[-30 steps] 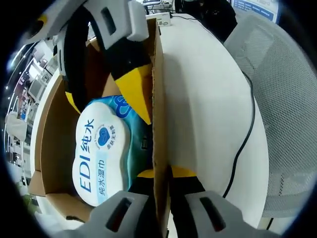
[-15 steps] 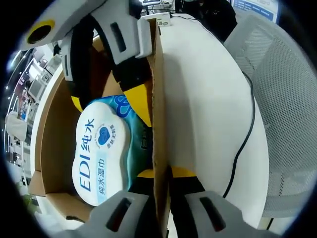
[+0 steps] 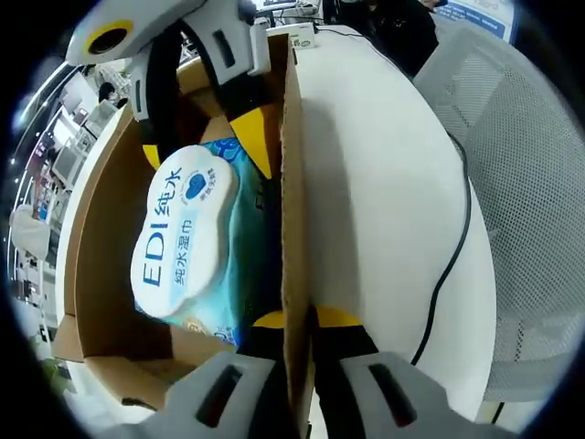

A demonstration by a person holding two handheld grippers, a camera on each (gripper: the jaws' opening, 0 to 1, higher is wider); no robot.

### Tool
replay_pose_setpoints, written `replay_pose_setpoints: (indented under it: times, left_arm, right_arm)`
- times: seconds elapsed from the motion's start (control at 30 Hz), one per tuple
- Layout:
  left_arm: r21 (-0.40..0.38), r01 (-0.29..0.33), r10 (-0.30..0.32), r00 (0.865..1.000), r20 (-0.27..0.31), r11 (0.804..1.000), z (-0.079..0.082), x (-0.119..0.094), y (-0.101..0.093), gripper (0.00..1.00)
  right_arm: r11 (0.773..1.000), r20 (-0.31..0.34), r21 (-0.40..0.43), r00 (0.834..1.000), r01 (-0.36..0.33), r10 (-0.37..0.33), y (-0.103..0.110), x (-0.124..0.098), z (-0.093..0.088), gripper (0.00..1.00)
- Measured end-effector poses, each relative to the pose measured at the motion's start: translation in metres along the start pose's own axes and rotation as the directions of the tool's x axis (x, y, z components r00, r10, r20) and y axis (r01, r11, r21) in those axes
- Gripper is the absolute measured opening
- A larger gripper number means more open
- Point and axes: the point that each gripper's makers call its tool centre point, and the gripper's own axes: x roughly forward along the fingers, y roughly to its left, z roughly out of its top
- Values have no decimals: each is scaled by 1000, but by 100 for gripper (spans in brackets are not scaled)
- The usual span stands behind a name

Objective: Operate the shoe box by opening the lid, removing the specified soft item, and placing it in the target area until the item is outside and the box remains undamaged.

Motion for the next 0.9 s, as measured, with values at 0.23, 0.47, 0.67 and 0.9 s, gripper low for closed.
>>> replay_pose_setpoints:
  times: [0.23, 0.47, 0.67, 0.9]
  left_arm:
    - [2, 3, -3, 1000, 1, 1000, 0, 0, 0, 2]
    - [-5, 5, -5, 1000, -1, 1000, 0, 0, 0, 2]
    - [-53, 15, -16, 1000, -16, 998, 0, 0, 0, 2]
    - [-51, 47, -48, 999, -16, 998, 1, -1, -4, 5]
  right_arm:
    - [1000, -13, -12, 1000, -7, 6, -3, -7, -14, 57]
    - [1000, -17, -18, 1000, -15, 14, -3, -9, -17, 57]
    - [1000, -27, -11, 999, -18, 18, -3, -9, -18, 57]
    - [1000, -44, 1, 999, -14, 14, -3, -9, -19, 60]
